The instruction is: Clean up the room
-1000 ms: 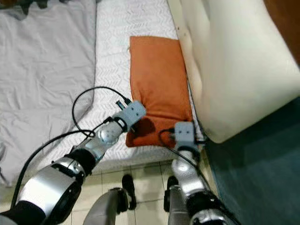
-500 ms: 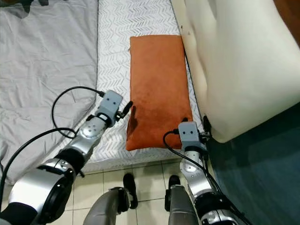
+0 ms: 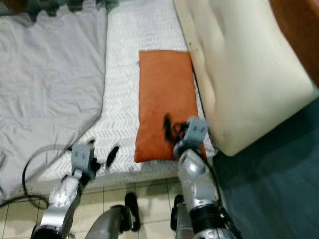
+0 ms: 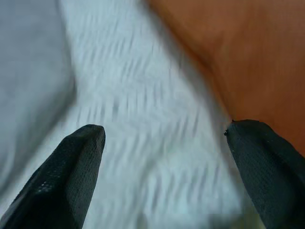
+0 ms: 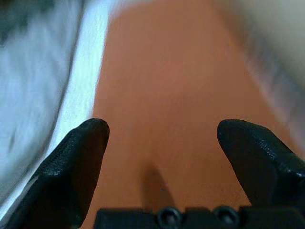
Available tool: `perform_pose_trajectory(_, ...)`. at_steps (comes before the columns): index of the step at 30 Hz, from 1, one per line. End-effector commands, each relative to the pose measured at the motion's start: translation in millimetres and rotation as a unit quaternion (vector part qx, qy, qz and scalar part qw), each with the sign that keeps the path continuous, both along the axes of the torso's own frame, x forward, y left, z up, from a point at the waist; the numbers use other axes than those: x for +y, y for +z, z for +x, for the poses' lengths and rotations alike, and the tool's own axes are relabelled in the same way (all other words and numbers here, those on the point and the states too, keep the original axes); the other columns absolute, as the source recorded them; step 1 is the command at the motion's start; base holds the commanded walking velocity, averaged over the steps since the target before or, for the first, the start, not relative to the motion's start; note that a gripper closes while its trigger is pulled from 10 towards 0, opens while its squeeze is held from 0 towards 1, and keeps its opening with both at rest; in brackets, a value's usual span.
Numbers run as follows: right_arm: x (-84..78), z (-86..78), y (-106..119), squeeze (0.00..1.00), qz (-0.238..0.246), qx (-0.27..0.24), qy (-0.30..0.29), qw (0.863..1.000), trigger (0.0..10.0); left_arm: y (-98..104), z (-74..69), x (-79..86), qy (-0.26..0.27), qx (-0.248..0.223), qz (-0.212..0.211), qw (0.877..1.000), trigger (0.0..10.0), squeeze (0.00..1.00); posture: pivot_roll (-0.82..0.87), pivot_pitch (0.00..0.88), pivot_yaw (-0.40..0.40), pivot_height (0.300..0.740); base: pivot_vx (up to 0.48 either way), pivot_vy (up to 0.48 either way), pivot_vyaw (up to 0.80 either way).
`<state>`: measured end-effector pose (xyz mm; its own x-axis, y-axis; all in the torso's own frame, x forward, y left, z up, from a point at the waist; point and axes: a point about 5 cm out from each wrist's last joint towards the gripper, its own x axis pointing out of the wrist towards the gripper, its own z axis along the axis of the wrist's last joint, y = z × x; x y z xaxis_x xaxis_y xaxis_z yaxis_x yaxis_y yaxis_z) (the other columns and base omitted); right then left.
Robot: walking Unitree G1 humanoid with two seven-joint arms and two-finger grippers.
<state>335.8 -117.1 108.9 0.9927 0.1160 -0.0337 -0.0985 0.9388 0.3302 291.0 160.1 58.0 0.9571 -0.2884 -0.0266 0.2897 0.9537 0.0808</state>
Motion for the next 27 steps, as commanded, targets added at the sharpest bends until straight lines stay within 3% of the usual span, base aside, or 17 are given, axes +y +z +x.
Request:
perform_pose_trajectory(1, 1.2, -1.1, -22, 0.00, 0.038, 0.058, 0.020, 0.997, 10.0, -7, -8.6, 10.4, 0.013, 0.016, 0.006, 1.000, 10.0, 0.00, -0.01, 0.317, 0.038, 0.740, 0.000, 0.000, 0.00)
perform_pose_trajectory(4, 7.7, 2.0, -30, 0.00, 0.051, 0.082, 0.041, 0.994, 10.0, -5, -10.7, 13.1, 0.012, 0.011, 0.016, 1.000, 10.0, 0.00, -0.01, 0.326, 0.034, 0.740, 0.000, 0.000, 0.00)
perform_pose_trajectory(5, 14.2, 4.8, -34, 0.00, 0.032, 0.088, 0.062, 0.994, 10.0, 1, -14.1, 12.6, -0.001, -0.005, 0.040, 0.999, 10.0, 0.00, 0.02, 0.359, 0.032, 0.740, 0.000, 0.000, 0.00)
perform_pose_trajectory(9, 23.6, 5.6, -40, 0.00, 0.001, 0.096, 0.084, 0.992, 10.0, 9, -20.8, 10.0, -0.020, -0.016, 0.062, 0.998, 10.0, 0.00, 0.08, 0.423, 0.040, 0.740, 0.000, 0.000, 0.00)
perform_pose_trajectory(12, 33.0, 6.9, -47, 0.00, -0.024, 0.119, 0.098, 0.988, 10.0, 15, -25.7, 7.9, -0.026, -0.017, 0.061, 0.998, 10.0, 0.00, 0.10, 0.465, 0.053, 0.740, 0.000, 0.000, 0.00)
perform_pose_trajectory(15, 31.5, 9.2, -45, 0.00, -0.039, 0.116, 0.092, 0.988, 10.0, 19, -26.8, 8.4, -0.028, -0.020, 0.061, 0.998, 10.0, 0.00, 0.12, 0.485, 0.059, 0.740, 0.000, 0.000, 0.00)
perform_pose_trajectory(16, 29.6, 10.8, -44, 0.00, -0.064, 0.111, 0.088, 0.988, 0.0, 21, -27.8, 9.0, -0.029, -0.023, 0.064, 0.997, 10.0, 0.00, 0.13, 0.499, 0.063, 0.740, 0.000, 0.000, 0.00)
perform_pose_trajectory(20, 23.8, 12.8, -46, 0.00, -0.106, 0.115, 0.072, 0.985, 0.0, 27, -30.3, 12.1, -0.027, -0.026, 0.074, 0.997, 10.0, 0.00, 0.15, 0.512, 0.072, 0.740, 0.000, 0.000, 0.00)
perform_pose_trajectory(21, 14.9, 14.5, -47, 0.00, -0.143, 0.122, 0.054, 0.981, 0.0, 29, -30.9, 13.7, -0.024, -0.028, 0.084, 0.996, 10.0, 0.00, 0.16, 0.529, 0.082, 0.740, 0.000, 0.000, 0.00)
perform_pose_trajectory(27, -13.8, 29.0, -27, 0.00, -0.202, 0.092, -0.015, 0.975, 0.0, 33, -33.0, 9.0, -0.031, -0.026, 0.090, 0.995, 10.0, 0.00, 0.14, 0.510, 0.078, 0.740, 0.000, 0.000, 0.00)
